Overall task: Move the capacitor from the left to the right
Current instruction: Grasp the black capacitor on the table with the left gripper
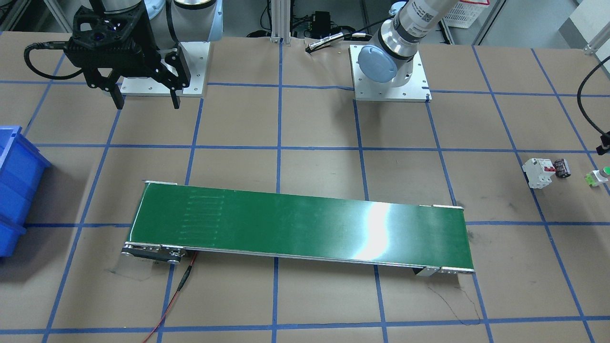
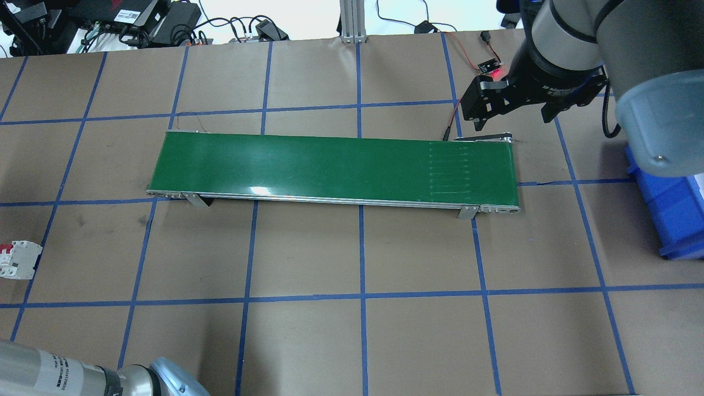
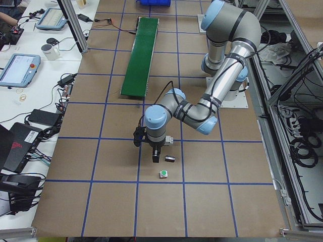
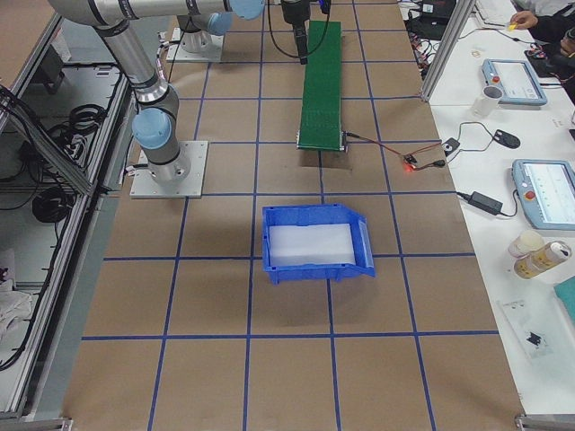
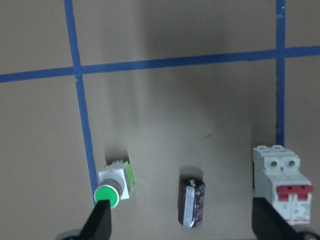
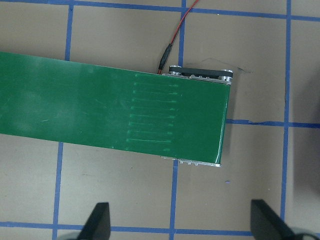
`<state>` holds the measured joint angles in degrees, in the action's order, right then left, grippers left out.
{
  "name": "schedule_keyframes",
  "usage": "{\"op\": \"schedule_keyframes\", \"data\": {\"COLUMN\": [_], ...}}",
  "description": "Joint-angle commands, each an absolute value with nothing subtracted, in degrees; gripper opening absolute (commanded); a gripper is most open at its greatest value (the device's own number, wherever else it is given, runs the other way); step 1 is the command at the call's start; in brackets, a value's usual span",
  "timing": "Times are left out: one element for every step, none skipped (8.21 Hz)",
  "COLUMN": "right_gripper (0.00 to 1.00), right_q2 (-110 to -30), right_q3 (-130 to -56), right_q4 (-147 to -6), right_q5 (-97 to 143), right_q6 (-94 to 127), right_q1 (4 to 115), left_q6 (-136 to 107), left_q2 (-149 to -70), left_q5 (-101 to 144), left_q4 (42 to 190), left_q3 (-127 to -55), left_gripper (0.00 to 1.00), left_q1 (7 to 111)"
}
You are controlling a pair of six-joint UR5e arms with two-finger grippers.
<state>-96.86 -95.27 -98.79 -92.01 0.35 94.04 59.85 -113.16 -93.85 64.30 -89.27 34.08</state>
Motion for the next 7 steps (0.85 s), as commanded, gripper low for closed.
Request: {"op": "schedule_keyframes", "data": {"right_gripper": [1.0, 1.0, 1.0, 1.0, 1.0, 1.0, 1.0], "right_q2": [-96.9, -96.9, -96.9, -96.9, -96.9, -96.9, -96.9], "right_q3": [-95.3, -95.3, -95.3, -95.3, -95.3, -95.3, -95.3], "right_q4": [-98.8, -98.8, -98.8, -98.8, -98.8, -98.7, -98.7], "right_q5": [-92.0, -92.0, -92.0, -92.0, -92.0, -92.0, -92.0], "right_q6": [0.4, 0.4, 0.4, 0.4, 0.4, 0.4, 0.4], "right_q1": [94.0, 94.0, 94.0, 94.0, 94.0, 94.0, 94.0], "left_q6": [64.9, 65.4, 67.2, 69.2, 69.3, 69.4, 69.5], "left_q2": [-118.3, -118.5, -118.4, -118.4, -118.3, -118.5, -118.8], "left_q5": [-92.7, -92.7, -92.8, -92.8, -92.9, -93.0, -92.9], "left_q4": [59.7, 60.4, 59.7, 59.5, 59.1, 59.1, 59.2], "left_q3": [-89.5, -89.8, -92.4, -95.5, -97.0, -97.1, -97.2], "left_gripper": [1.0, 1.0, 1.0, 1.0, 1.0, 1.0, 1.0], "left_q1": [33.8, 33.8, 33.1, 30.9, 30.3, 30.1, 30.0]}}
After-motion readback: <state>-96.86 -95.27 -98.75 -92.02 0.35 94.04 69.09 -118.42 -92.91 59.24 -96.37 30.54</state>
